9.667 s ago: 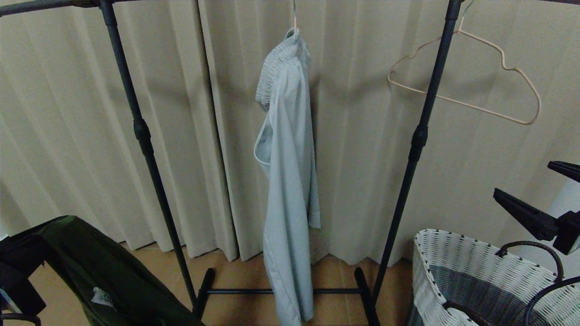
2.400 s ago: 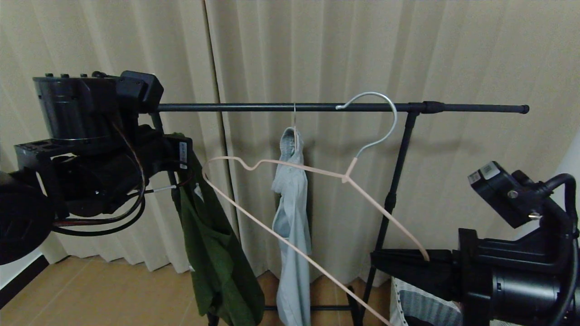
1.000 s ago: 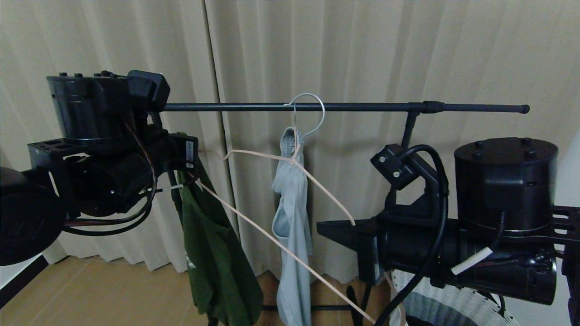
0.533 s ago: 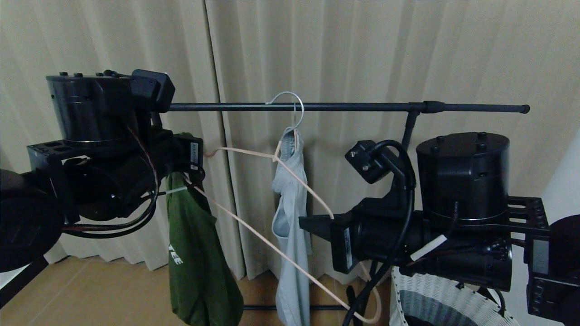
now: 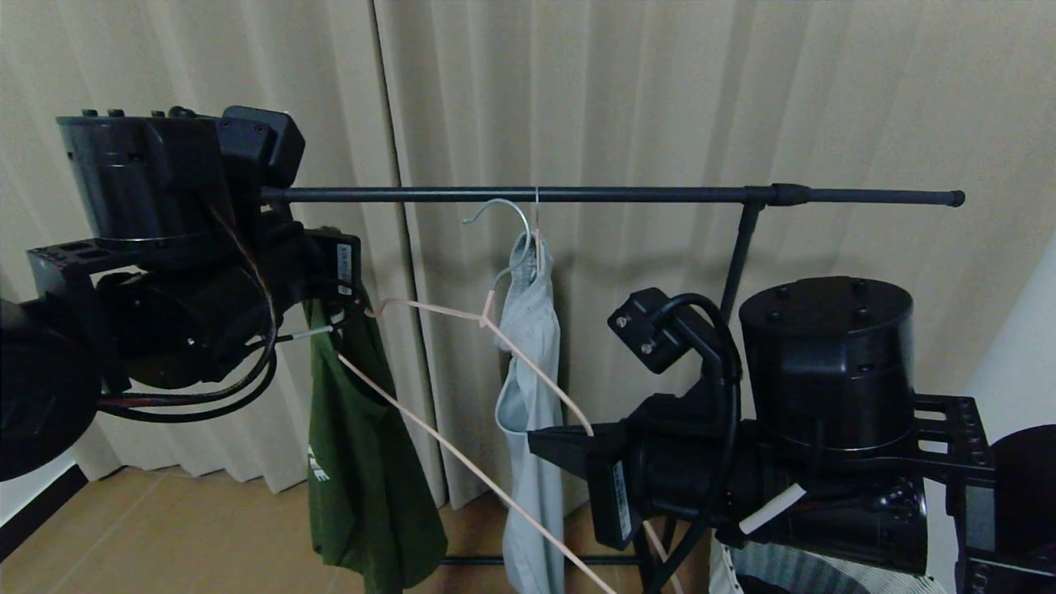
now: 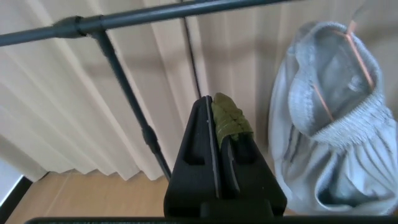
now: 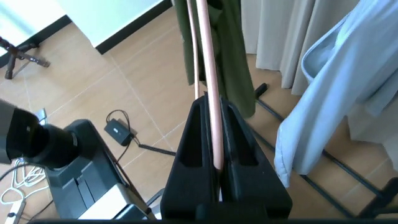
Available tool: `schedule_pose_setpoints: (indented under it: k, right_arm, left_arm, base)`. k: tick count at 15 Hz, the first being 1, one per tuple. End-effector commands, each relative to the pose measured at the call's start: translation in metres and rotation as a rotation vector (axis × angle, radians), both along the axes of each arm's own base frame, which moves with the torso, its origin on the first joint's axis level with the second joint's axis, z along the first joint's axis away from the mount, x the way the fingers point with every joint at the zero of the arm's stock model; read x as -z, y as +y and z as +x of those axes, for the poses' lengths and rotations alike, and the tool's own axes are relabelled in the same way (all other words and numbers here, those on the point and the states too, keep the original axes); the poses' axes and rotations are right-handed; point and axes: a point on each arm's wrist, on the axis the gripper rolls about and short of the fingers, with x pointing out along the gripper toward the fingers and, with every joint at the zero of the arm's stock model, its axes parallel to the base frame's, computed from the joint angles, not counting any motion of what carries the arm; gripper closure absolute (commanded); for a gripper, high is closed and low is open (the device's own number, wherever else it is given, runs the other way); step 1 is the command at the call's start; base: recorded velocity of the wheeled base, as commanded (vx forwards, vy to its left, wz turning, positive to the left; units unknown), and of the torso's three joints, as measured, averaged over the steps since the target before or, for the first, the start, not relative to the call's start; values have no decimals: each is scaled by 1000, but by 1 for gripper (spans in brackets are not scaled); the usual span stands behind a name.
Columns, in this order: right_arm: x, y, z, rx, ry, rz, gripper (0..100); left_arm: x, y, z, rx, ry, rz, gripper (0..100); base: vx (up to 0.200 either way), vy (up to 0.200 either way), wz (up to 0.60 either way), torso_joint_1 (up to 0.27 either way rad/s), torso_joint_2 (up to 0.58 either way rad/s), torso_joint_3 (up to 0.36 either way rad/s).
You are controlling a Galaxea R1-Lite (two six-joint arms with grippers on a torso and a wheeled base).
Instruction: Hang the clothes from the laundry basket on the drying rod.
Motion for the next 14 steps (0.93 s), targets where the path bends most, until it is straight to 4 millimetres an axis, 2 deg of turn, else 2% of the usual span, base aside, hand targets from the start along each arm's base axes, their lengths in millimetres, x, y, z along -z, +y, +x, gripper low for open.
schedule_pose_setpoints:
  k: [1, 7, 10, 14]
  right_arm:
    - [5, -2, -4, -10, 2, -3, 100]
    - [-1, 0, -4, 3, -43, 42, 100]
    - [-6, -3, -5, 8, -54, 55, 100]
    - [2, 9, 7, 14, -44, 36, 100]
  left_arm:
    - [-4, 6, 2, -22, -12, -6, 100]
    - [7, 9, -1, -25, 24, 12, 100]
    - [15, 10, -10, -16, 47, 22, 100]
    - [5, -7, -33, 78, 30, -5, 100]
  base:
    - [0, 0, 0, 0, 0, 0]
    - [0, 0, 0, 0, 0, 0]
    - [0, 0, 0, 0, 0, 0]
    - [0, 0, 0, 0, 0, 0]
